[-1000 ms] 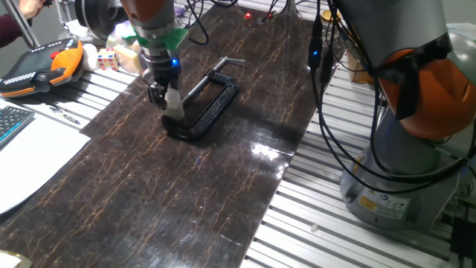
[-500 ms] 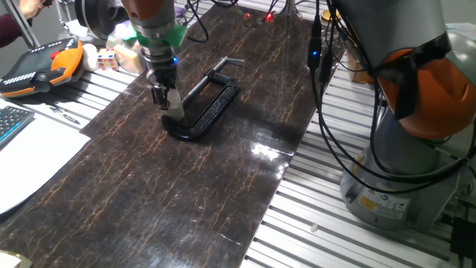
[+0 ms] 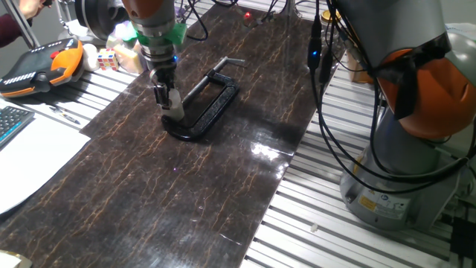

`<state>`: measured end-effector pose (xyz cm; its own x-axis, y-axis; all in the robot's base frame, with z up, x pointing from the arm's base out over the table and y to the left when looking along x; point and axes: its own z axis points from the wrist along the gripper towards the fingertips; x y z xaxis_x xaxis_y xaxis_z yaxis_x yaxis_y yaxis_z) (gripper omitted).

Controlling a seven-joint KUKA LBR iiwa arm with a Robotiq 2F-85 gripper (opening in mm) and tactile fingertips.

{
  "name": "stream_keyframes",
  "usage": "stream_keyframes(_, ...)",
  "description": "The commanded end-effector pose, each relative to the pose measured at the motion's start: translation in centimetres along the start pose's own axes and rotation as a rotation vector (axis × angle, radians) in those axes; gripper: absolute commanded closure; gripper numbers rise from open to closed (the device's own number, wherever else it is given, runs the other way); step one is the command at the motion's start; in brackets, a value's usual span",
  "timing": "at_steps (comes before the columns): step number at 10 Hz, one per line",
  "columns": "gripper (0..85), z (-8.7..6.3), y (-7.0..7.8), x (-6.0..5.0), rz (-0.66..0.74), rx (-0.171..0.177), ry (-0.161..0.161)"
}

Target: Screw the lid onto the jar

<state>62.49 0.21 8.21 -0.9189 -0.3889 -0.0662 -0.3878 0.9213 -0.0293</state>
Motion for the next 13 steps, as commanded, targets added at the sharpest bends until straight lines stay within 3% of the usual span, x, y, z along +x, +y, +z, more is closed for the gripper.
stream_keyframes(1,6.7,0.01,0.01,-0.03,0.000,0.000,0.000)
stream_keyframes(6,8.7,0.12,0.00,-0.06,0.000,-0.002,0.004)
stream_keyframes(10,18.0,0.18,0.03,-0.09,0.000,-0.005,0.011)
stream_keyframes(13,16.7,0.25,0.05,-0.09,0.012,-0.002,0.004)
